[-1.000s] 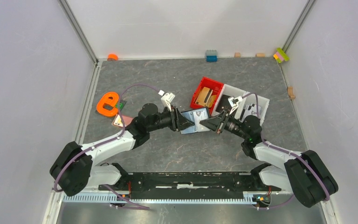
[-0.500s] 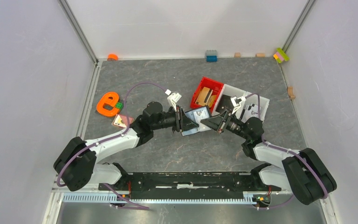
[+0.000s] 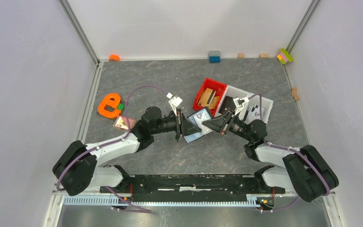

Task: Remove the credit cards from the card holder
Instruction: Remove the credit card from the card holder.

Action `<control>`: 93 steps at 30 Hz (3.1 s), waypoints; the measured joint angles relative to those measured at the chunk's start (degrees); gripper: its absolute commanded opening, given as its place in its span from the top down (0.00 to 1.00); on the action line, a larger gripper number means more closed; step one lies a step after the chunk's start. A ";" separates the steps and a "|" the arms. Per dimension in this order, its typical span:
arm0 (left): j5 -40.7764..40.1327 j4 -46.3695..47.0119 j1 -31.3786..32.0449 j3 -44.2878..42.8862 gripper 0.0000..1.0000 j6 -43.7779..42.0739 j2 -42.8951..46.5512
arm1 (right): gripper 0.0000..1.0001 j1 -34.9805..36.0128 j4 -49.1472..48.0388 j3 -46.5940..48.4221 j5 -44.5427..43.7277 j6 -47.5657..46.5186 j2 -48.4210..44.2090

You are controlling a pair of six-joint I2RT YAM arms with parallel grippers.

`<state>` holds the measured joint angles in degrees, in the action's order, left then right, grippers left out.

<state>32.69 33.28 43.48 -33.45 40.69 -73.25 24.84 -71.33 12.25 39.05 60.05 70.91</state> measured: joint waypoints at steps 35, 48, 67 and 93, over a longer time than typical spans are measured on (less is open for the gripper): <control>-15.26 -9.33 -3.13 2.32 0.98 0.02 3.43 | 0.72 5.14 13.92 5.40 -0.85 -8.33 5.73; -12.46 -15.37 -3.30 -6.32 0.91 0.02 -7.69 | 0.99 4.85 28.61 6.45 -3.08 -13.97 6.29; -15.08 -9.33 -3.39 4.20 0.08 -0.42 11.26 | 0.96 0.52 9.81 1.42 1.29 -3.43 2.97; -14.08 1.09 2.93 5.81 0.37 -2.75 8.22 | 0.93 0.15 9.73 1.42 1.73 -4.85 -0.92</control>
<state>18.61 34.37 46.41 -27.64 37.93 -65.04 24.99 -61.60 13.67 40.77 55.20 70.00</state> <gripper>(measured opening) 0.663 0.113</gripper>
